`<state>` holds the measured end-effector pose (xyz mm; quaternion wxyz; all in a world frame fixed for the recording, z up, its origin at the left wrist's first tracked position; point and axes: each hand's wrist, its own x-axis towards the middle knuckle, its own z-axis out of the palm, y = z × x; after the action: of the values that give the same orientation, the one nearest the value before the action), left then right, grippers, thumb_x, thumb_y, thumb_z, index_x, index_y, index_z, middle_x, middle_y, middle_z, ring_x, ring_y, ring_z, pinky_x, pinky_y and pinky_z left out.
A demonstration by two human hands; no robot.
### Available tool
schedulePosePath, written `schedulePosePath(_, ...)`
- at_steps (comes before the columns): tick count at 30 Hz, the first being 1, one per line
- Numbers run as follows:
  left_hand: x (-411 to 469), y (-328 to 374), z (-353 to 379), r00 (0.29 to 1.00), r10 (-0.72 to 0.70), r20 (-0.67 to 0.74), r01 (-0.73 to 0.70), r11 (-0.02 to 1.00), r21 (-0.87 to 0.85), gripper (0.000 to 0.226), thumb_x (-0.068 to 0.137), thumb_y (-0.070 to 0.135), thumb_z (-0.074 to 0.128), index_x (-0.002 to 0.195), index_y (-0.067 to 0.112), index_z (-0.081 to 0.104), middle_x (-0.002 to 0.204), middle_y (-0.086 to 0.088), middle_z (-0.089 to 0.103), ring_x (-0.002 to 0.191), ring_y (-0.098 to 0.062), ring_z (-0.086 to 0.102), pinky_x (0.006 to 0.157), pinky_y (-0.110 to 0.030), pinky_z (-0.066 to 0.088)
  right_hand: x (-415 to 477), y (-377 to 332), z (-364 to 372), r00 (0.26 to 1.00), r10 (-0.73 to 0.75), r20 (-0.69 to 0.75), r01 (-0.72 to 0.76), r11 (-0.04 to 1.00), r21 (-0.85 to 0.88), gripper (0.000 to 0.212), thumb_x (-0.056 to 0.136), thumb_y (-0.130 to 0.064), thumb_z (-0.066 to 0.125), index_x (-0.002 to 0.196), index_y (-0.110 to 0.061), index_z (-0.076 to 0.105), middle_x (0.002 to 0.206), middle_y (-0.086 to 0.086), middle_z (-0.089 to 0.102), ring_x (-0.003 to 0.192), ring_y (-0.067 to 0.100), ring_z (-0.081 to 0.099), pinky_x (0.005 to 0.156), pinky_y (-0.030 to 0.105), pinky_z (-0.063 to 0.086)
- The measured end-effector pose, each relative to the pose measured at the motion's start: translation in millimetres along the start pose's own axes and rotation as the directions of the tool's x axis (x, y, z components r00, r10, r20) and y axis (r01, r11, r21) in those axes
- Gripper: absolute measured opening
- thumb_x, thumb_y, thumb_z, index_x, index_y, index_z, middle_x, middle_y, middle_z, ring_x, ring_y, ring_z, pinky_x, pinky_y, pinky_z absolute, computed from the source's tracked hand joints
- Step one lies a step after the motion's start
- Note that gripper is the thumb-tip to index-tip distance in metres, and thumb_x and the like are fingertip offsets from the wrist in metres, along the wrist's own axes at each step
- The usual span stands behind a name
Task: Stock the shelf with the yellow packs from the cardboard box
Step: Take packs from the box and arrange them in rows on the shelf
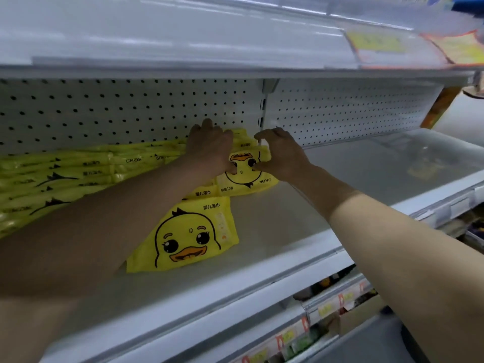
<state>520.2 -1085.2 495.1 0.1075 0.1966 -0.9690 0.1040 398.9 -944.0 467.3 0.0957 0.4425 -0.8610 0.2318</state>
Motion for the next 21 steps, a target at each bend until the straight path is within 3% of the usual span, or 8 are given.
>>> schedulePosePath(7,-66,3,-39,0.994,-0.089,-0.062,0.08,0.988,-0.136,0.079,0.07,0.059,0.075,0.132,0.018,0.047,0.129,-0.011,0.051,0.122,-0.032,0.041,0.097,-0.044,0.039,-45,-23,-38,0.999,-0.048,-0.002,0.048,0.998,0.029,0.072,0.07,-0.041,0.079,0.133,-0.022,0.051,0.128,0.006,0.053,0.124,0.027,0.044,0.097,0.036,0.043)
schedulePosePath(10,-112,13,-56,0.982,-0.165,-0.091,0.146,0.972,-0.183,0.076,0.073,0.054,0.076,0.133,0.019,0.046,0.132,-0.011,0.049,0.125,-0.033,0.04,0.097,-0.045,0.039,-77,-47,-53,0.996,-0.064,0.067,0.065,0.998,-0.003,0.075,0.077,-0.036,0.079,0.142,-0.025,0.043,0.144,0.008,0.044,0.137,0.026,0.035,0.106,0.036,0.038)
schedulePosePath(12,-151,22,-64,0.967,-0.244,-0.069,0.226,0.952,-0.208,0.075,0.073,0.053,0.077,0.133,0.022,0.046,0.133,-0.009,0.047,0.127,-0.032,0.038,0.095,-0.045,0.042,-106,-65,-61,0.993,-0.084,0.088,0.087,0.996,-0.03,0.076,0.078,-0.036,0.078,0.144,-0.027,0.041,0.149,0.007,0.04,0.14,0.026,0.032,0.109,0.036,0.036)
schedulePosePath(16,-247,38,-70,0.928,-0.371,-0.034,0.351,0.9,-0.257,0.071,0.073,0.054,0.077,0.129,0.02,0.051,0.12,-0.009,0.052,0.116,-0.033,0.047,0.089,-0.043,0.049,-178,-98,-68,0.987,-0.142,0.081,0.145,0.989,-0.024,0.068,0.08,-0.036,0.077,0.139,-0.028,0.045,0.135,0.008,0.049,0.126,0.03,0.047,0.096,0.04,0.048)
schedulePosePath(21,-372,36,-78,0.872,-0.487,0.043,0.479,0.833,-0.277,0.074,0.073,0.047,0.08,0.134,0.021,0.047,0.137,-0.012,0.04,0.129,-0.034,0.032,0.098,-0.046,0.042,-258,-151,-63,0.951,-0.263,0.163,0.258,0.965,0.054,0.069,0.08,-0.038,0.078,0.14,-0.027,0.045,0.143,0.007,0.043,0.133,0.029,0.039,0.105,0.045,0.041)
